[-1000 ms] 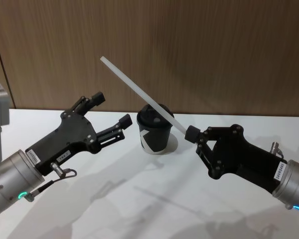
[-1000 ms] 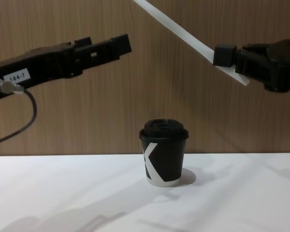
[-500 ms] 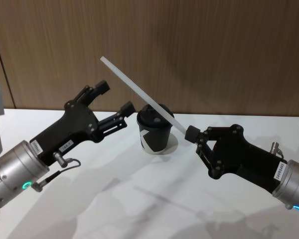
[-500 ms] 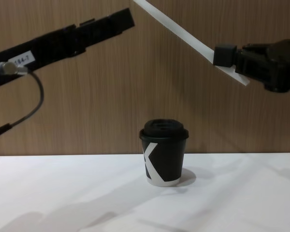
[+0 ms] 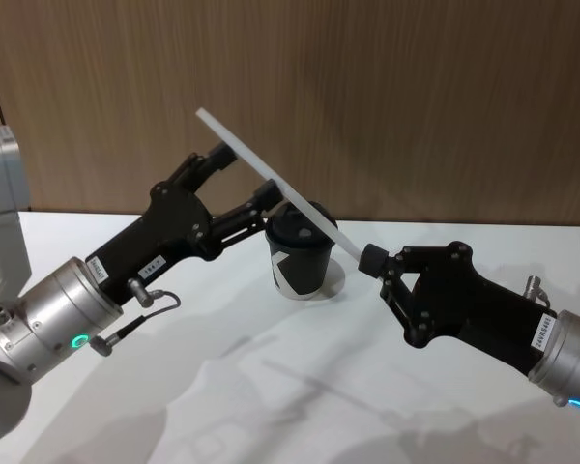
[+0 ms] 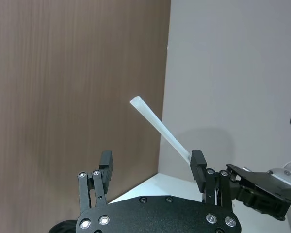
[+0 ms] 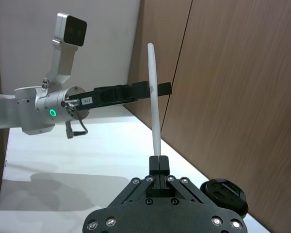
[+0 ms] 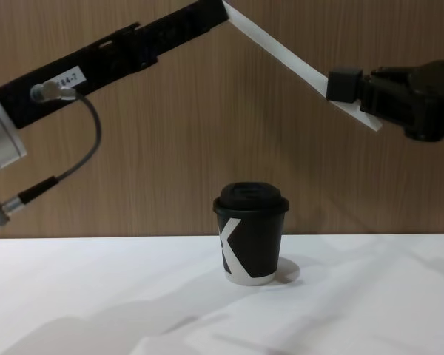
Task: Pick up the straw with one hand, pass it to the other hand, and insert it into the cup.
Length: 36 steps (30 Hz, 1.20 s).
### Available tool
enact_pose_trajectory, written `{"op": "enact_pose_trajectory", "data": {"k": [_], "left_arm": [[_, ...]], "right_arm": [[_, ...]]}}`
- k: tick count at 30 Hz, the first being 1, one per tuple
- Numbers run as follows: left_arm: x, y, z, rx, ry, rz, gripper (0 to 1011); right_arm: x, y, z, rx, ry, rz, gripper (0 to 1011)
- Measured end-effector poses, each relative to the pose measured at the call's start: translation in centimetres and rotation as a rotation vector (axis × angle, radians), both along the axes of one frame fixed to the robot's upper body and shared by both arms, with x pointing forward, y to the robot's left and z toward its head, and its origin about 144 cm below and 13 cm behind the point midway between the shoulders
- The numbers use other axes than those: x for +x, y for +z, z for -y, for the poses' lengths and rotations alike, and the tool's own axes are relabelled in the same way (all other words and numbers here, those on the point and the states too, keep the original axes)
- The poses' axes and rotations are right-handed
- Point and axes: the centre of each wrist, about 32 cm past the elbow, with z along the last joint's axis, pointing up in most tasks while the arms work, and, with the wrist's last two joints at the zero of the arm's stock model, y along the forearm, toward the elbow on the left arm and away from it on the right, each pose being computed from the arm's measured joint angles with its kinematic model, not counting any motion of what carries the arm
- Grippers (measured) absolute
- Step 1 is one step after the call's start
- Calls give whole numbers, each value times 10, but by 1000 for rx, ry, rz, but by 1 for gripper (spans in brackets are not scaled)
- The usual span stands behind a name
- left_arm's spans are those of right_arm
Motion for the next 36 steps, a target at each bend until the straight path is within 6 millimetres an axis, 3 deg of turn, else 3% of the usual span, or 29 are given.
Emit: {"op": "enact_pose_trajectory", "data": {"k": [17,36], "left_arm": [[20,-9,16,-58,-76,-12,1003],[27,-18,24,-137,-146,-4,1003]], "right_arm": [[0,0,0,0,0,0,2],[0,0,0,0,0,0,2]]}}
